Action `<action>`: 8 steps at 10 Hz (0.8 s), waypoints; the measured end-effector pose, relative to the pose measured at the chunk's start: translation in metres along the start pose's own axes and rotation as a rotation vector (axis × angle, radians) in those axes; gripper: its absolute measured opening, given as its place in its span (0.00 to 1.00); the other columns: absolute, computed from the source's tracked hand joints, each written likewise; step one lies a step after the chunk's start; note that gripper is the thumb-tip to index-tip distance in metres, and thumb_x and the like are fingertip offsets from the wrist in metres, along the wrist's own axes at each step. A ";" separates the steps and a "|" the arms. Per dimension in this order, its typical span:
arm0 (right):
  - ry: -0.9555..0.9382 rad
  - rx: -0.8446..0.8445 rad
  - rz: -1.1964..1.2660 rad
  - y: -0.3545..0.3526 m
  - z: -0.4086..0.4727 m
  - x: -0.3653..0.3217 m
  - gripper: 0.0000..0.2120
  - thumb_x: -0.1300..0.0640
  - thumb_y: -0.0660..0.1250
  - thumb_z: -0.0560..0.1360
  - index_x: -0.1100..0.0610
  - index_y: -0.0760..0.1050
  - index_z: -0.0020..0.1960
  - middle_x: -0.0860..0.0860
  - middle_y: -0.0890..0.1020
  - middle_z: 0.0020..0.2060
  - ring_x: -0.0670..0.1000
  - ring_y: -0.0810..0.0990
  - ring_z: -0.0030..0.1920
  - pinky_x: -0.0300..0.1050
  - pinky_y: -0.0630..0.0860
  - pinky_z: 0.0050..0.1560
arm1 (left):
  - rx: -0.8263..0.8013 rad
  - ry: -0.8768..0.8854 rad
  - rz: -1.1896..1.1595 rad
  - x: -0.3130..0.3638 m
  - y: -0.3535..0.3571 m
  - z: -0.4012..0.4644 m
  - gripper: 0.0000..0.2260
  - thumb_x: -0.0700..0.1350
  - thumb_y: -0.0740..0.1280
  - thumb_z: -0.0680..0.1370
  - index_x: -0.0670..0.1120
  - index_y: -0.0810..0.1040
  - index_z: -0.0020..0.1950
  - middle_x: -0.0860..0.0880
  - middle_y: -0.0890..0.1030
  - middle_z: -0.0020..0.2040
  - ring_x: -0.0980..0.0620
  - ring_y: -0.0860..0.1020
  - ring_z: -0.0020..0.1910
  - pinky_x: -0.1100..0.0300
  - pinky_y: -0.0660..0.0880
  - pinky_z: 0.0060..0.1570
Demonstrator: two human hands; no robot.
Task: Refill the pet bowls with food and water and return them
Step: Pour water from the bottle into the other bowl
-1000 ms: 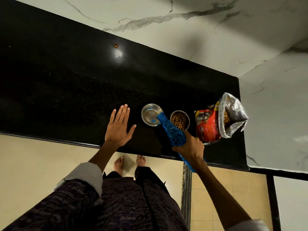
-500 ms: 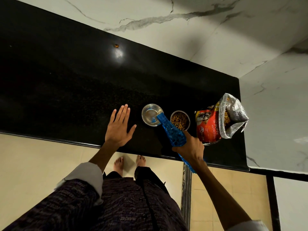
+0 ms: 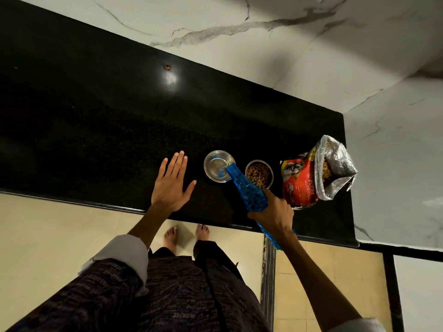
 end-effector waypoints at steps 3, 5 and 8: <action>-0.006 0.000 0.003 0.002 0.001 0.001 0.41 0.39 0.82 0.65 0.49 0.72 0.74 0.52 0.86 0.55 0.54 0.85 0.52 0.54 0.84 0.51 | 0.009 0.002 -0.008 0.000 0.000 0.000 0.36 0.63 0.53 0.83 0.40 0.52 0.83 0.41 0.50 0.84 0.45 0.49 0.84 0.42 0.51 0.81; -0.008 -0.004 0.010 0.002 0.001 0.002 0.41 0.39 0.82 0.66 0.49 0.73 0.73 0.52 0.86 0.55 0.53 0.85 0.52 0.53 0.84 0.52 | 0.006 0.002 -0.008 0.000 0.000 0.000 0.36 0.63 0.52 0.83 0.40 0.52 0.83 0.41 0.50 0.84 0.45 0.49 0.84 0.43 0.51 0.81; -0.014 -0.006 0.010 0.001 0.002 0.001 0.40 0.40 0.82 0.66 0.50 0.73 0.74 0.52 0.86 0.56 0.53 0.85 0.52 0.53 0.84 0.52 | 0.016 0.003 -0.022 0.000 0.001 0.000 0.36 0.63 0.53 0.83 0.40 0.52 0.84 0.41 0.50 0.84 0.45 0.49 0.84 0.43 0.50 0.81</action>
Point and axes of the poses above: each hand's wrist, its own z-axis towards the middle knuckle, its own y-axis out of the palm, x = y × z, the point moved 1 cm from there along z, towards the middle knuckle
